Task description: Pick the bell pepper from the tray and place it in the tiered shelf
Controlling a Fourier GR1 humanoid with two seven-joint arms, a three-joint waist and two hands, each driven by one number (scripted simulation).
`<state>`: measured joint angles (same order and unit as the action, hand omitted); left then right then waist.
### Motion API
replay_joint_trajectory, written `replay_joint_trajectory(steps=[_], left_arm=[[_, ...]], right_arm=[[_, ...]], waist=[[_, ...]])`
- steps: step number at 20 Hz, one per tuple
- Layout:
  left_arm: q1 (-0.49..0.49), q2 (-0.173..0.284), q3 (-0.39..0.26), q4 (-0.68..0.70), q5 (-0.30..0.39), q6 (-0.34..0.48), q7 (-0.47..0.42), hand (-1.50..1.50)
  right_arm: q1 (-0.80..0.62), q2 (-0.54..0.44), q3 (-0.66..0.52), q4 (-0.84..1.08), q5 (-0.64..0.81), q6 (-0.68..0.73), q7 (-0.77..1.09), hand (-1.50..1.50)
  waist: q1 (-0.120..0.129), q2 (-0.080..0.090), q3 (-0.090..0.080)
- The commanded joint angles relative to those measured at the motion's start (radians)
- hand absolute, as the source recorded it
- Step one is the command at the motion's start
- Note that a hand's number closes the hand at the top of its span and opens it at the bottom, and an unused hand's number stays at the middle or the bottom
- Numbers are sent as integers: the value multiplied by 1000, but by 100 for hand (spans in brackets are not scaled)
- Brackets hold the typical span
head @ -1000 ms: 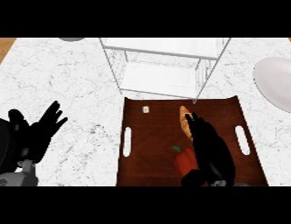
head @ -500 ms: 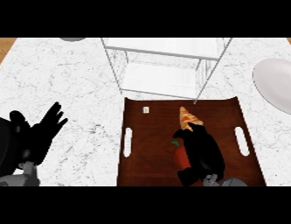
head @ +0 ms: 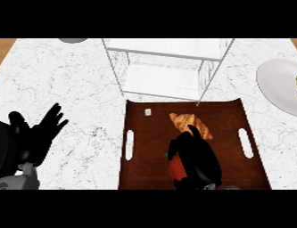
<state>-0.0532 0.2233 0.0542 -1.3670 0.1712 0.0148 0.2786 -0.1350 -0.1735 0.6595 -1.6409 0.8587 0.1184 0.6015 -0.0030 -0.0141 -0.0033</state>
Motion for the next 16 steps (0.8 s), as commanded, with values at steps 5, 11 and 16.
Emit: replay_joint_trajectory(steps=[5,11,16], left_arm=[[6,-2,-5,-11,-6,-7,39,0],[-24,-15,-23,4,-12,-12,43,0],[-5,-23,-25,59,-35,-5,0,0]], right_arm=[[-113,167,171,1,6,-137,246,150],[-396,172,275,38,-59,-343,564,150],[-626,173,195,-64,14,-297,735,150]], waist=[[24,16,3],[54,14,2],[31,5,0]])
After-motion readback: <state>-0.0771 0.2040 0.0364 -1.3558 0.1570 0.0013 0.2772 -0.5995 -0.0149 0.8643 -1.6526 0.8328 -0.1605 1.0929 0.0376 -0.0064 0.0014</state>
